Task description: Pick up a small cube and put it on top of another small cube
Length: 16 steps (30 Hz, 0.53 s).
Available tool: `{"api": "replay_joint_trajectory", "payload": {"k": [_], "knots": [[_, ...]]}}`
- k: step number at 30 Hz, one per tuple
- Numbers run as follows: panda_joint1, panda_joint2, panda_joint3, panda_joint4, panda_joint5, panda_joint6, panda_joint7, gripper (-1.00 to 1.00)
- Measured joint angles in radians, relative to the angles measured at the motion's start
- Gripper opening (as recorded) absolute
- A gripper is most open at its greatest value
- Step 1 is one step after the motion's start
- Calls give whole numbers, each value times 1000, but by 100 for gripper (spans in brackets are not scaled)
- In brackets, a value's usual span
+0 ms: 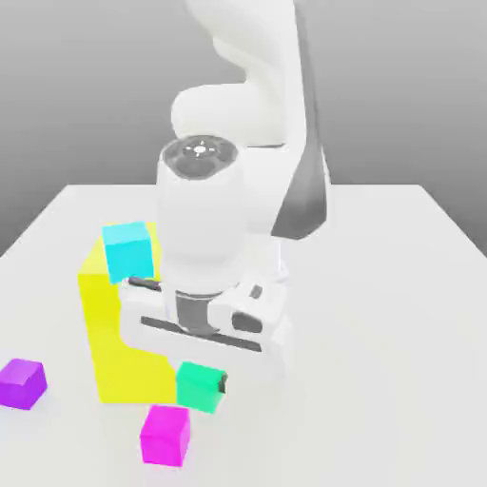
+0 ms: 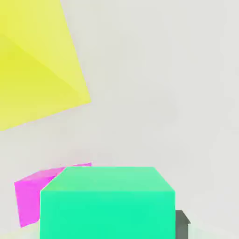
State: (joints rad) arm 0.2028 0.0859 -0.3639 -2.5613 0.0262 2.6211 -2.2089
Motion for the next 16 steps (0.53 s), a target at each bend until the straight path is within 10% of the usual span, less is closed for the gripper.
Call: {"api": "replay_joint_trajectory", "payload": {"k": [12,13,16], "knots": [[-73,135,44,-1,159,151,-134,-100],[-84,155,57,0,179,166,-149,100],[-84,155,57,0,179,166,-149,100]]}}
